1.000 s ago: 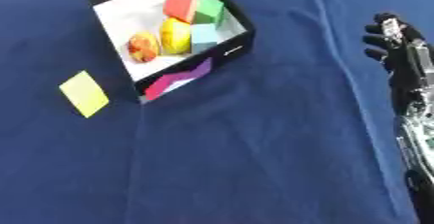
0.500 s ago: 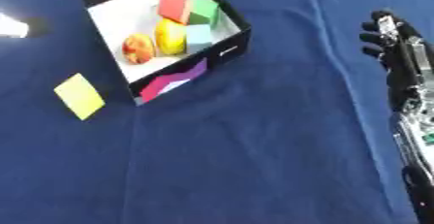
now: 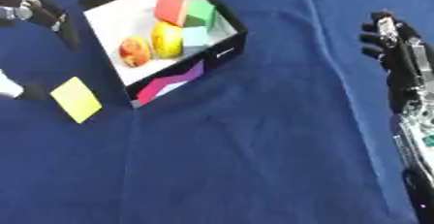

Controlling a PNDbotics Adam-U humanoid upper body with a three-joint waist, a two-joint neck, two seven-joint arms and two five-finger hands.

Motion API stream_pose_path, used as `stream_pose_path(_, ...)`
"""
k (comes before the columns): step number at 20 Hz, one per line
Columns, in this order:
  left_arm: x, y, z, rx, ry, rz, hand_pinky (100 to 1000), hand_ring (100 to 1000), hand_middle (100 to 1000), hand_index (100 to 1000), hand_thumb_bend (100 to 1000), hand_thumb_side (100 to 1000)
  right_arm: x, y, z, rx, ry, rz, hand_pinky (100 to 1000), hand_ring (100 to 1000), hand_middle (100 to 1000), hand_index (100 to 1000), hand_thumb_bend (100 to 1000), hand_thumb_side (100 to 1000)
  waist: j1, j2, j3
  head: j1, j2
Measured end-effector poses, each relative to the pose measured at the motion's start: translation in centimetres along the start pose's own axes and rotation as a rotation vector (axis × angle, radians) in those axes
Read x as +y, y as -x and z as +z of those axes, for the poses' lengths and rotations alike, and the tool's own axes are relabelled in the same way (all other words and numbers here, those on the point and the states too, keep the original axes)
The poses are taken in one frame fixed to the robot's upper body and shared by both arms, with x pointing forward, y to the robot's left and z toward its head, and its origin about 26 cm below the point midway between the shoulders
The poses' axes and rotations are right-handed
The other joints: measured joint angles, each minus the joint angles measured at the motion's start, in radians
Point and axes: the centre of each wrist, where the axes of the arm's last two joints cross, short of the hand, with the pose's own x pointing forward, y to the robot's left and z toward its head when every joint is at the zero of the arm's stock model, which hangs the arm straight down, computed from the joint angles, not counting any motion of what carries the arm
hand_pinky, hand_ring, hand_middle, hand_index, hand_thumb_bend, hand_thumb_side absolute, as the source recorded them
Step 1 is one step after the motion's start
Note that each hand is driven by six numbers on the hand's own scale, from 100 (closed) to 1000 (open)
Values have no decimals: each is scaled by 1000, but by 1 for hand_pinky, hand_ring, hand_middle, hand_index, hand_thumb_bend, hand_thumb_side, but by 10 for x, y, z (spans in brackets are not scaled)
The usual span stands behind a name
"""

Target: Pick up objects on the table and place them in the box.

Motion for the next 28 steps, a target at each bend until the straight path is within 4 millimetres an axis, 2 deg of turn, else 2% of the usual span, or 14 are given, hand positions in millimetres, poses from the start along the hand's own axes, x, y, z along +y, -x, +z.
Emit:
stream_pose_path(4, -5, 2, 1, 22, 17, -25, 858, 829, 731, 820, 611, 331, 0, 0, 0, -1, 0, 1, 841, 822, 754, 843, 100, 790, 0, 0, 0, -3, 0)
stream_pose_path(10, -9, 12, 1, 35, 25, -3, 856, 831, 749, 848, 577, 352, -1, 0, 0, -1, 0, 4, 842, 822, 754, 843, 100, 791, 0, 0, 1, -6, 0)
stream_pose_path(15, -9, 19, -4, 25, 13, 38, 854, 830, 751, 829, 564, 357, -3, -1, -1, -3, 5, 6, 842, 821, 754, 843, 100, 790, 0, 0, 1, -7, 1)
stream_pose_path(25, -22, 32, -26, 23, 40, 70, 854, 834, 767, 839, 582, 350, -2, -3, -2, -12, 7, 4, 842, 821, 754, 843, 100, 789, 0, 0, -5, -8, 1)
stream_pose_path(28, -28, 36, -33, 32, 53, 75, 856, 837, 772, 836, 584, 305, -2, -3, -2, -13, 7, 4, 841, 821, 753, 842, 100, 790, 0, 0, -5, -8, 1)
